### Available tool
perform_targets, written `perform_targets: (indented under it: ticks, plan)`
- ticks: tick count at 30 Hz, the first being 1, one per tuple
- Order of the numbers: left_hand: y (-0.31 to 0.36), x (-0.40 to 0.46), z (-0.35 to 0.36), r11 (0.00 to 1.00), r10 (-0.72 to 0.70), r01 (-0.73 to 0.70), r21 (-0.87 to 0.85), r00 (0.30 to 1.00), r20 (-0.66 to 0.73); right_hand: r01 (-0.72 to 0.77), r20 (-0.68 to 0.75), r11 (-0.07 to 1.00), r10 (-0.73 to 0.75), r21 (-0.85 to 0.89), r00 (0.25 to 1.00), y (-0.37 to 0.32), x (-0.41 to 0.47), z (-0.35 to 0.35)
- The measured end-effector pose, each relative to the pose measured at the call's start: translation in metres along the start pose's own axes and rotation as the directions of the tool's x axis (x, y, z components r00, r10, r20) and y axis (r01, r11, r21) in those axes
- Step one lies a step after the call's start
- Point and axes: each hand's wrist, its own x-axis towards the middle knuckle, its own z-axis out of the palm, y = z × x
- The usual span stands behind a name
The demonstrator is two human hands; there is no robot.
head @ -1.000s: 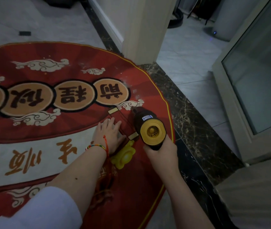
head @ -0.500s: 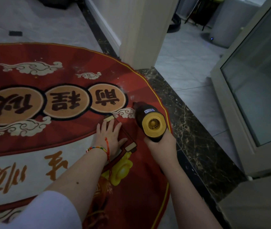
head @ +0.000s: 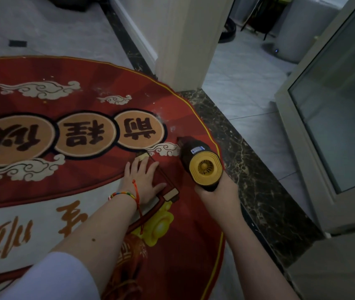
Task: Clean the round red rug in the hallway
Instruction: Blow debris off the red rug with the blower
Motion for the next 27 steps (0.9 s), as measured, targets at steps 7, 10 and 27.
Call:
perform_targets:
  ticks: [7,10,27]
  plan:
    - [-0.001,0.012,-0.009,0.997,-0.08,0.081,-0.016,0.996,0.039,-0.007,-0.009,0.999,0.007,0.045,1.0,-0.001,0.014,0.001]
    - [0.004,0.022,-0.013,0.996,-0.093,0.094,-0.012,0.994,0.054,0.006,-0.011,1.0,-0.006,0.026,1.0,-0.005,0.024,0.005]
    - [-0.009,0.054,-0.017,0.972,-0.186,0.201,-0.123,0.975,0.124,0.076,0.053,0.997,-0.077,0.01,0.996,0.004,0.022,0.005]
